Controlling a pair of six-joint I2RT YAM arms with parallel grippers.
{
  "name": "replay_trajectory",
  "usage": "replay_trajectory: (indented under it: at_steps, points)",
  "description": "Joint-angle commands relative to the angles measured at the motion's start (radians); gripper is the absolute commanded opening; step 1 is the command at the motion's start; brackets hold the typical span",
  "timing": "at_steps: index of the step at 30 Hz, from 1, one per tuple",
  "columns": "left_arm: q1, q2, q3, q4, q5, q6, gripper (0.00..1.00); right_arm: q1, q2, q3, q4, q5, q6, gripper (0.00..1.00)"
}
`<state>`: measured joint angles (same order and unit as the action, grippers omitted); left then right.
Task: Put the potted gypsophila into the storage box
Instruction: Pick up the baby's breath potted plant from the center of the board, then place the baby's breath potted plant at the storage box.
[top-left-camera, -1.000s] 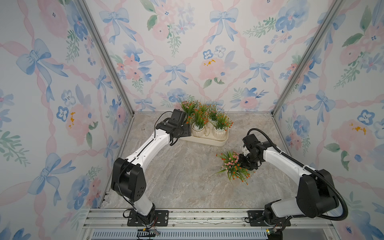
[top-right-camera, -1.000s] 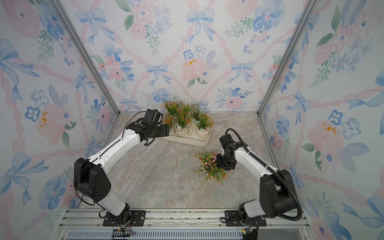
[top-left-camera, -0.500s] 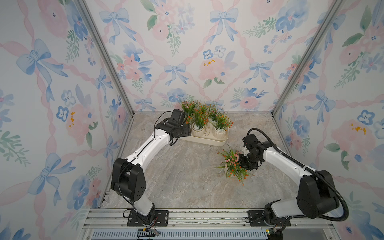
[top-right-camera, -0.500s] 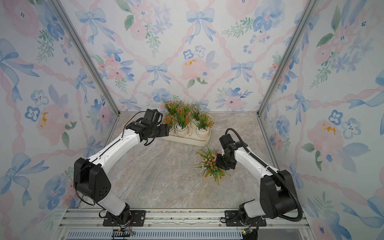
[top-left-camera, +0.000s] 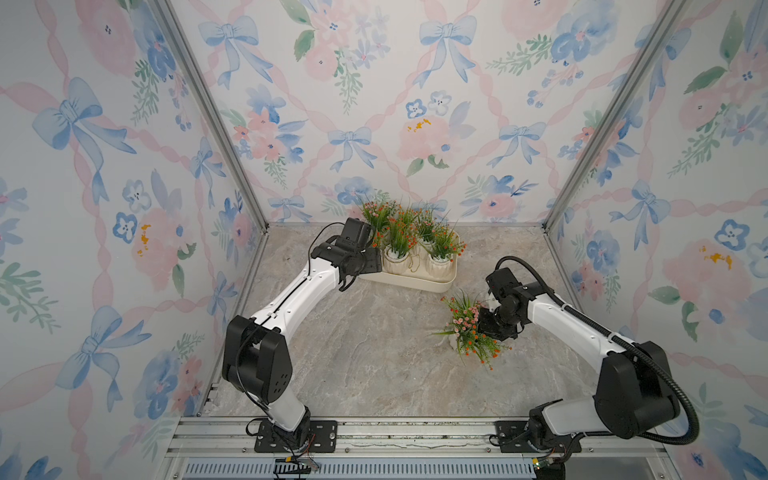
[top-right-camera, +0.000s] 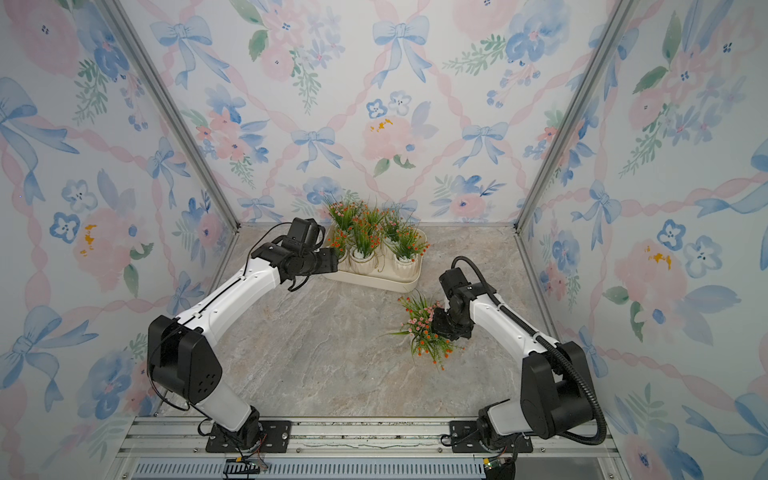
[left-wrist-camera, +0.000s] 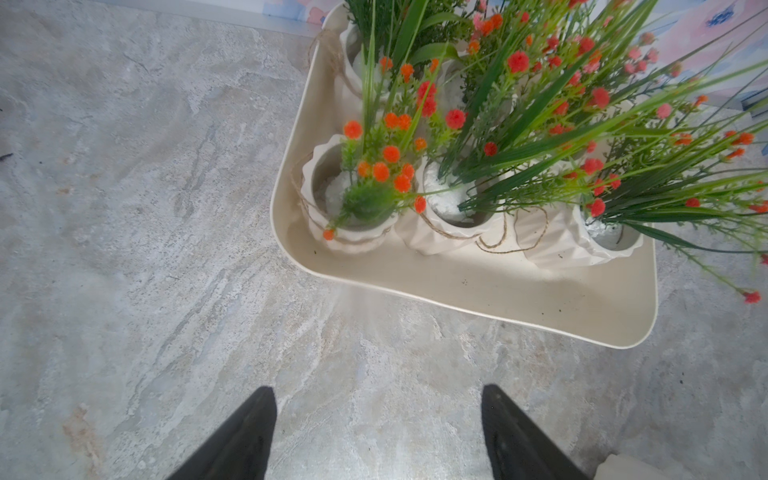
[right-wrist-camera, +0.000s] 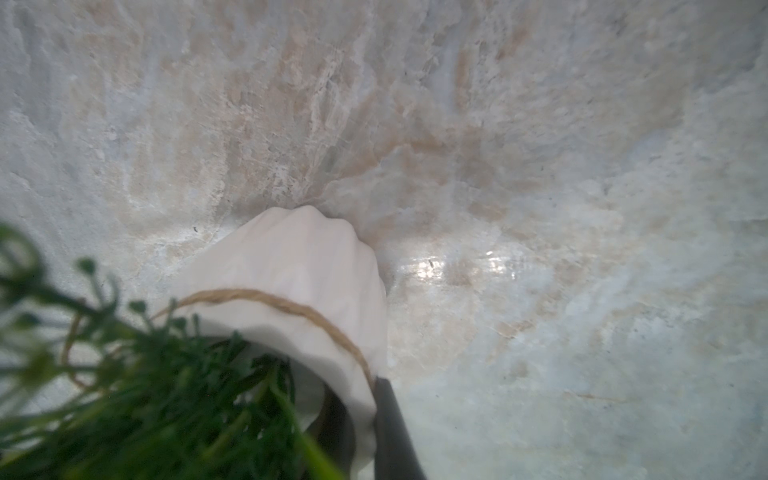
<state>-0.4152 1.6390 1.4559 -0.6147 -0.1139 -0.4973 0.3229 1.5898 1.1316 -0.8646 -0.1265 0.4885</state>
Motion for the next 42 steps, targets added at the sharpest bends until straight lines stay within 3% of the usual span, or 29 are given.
replay_trajectory:
  at_steps: [1, 20, 42]
  points:
    - [0.008, -0.009, -0.006, 0.010, 0.013, 0.008, 0.79, 0.005, 0.010, 0.033, -0.047, 0.022, -0.015, 0.00]
    - [0.010, -0.025, -0.014, 0.009, 0.008, 0.008, 0.79, 0.022, 0.060, 0.257, -0.150, 0.035, -0.044, 0.00]
    - [0.058, -0.039, -0.028, 0.008, 0.024, 0.031, 0.79, 0.094, 0.489, 0.931, -0.264, 0.020, -0.023, 0.00]
